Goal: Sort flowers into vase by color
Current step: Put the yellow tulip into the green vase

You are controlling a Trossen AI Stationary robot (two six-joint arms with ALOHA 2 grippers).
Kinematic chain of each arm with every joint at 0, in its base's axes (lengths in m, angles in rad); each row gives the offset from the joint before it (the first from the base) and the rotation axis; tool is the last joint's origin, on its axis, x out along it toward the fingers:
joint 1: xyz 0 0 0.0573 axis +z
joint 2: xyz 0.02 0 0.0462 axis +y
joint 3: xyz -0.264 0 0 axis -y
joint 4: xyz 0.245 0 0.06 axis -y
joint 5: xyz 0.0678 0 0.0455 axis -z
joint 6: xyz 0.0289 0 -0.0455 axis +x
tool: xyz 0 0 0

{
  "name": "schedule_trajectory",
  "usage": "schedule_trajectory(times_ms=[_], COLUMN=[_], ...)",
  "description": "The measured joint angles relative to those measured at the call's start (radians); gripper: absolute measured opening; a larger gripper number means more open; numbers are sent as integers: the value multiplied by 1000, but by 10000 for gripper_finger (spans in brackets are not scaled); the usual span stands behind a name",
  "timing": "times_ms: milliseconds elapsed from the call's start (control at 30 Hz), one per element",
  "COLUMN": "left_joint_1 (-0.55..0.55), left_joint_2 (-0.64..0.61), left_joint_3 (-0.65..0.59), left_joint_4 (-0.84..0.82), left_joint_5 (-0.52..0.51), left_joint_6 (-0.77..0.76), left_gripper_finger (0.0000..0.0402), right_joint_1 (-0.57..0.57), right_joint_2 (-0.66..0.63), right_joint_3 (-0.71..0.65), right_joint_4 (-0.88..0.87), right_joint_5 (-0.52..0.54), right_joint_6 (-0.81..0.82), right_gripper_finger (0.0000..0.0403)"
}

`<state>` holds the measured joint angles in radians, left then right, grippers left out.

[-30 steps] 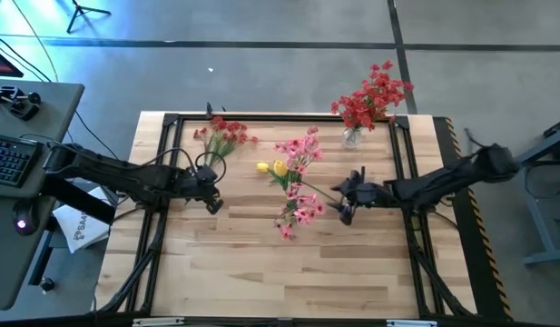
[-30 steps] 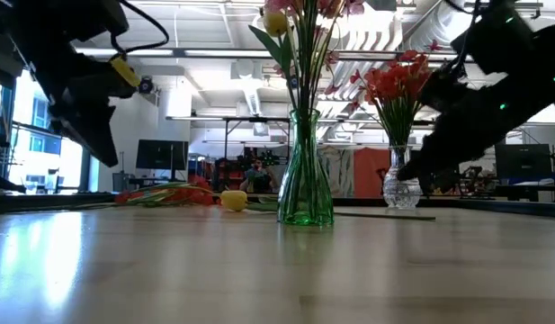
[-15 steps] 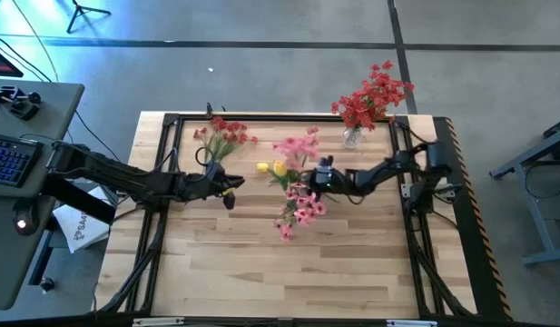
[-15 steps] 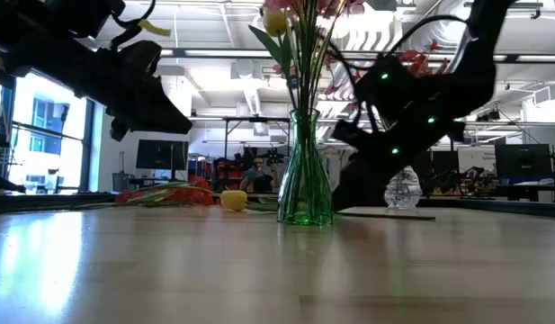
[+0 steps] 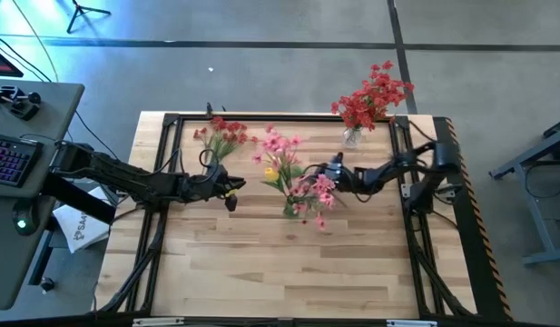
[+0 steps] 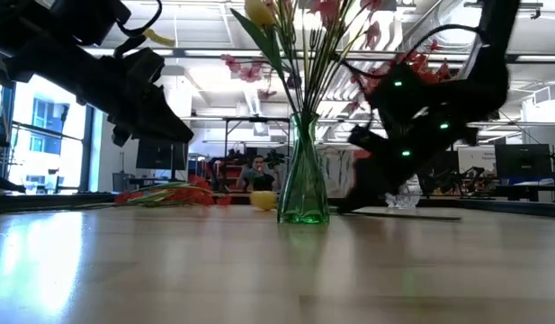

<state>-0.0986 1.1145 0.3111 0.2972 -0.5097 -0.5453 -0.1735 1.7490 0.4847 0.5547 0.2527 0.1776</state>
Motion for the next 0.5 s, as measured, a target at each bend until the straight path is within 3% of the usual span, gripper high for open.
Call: schedule_trajectory(times_ms=[100,300,500], left_joint_1=[0,-26,-94], left_joint_2=[-1,-1,-1], left_joint_3=[0,0,0], left_joint_4=[2,23,181], left_joint_5=[1,1,2], left_joint_6=[0,50,197], left_gripper_finger=[51,51,51], right_joint_1=[31,136,289], right_joint_2=[-114,-425,-756], right_joint_3=[-82,-247,-351], right_joint_4=[-13,-87,-174], right_joint_5=[27,182,260], right_joint_6=[39,184,259], right_gripper_finger=[5,3,2])
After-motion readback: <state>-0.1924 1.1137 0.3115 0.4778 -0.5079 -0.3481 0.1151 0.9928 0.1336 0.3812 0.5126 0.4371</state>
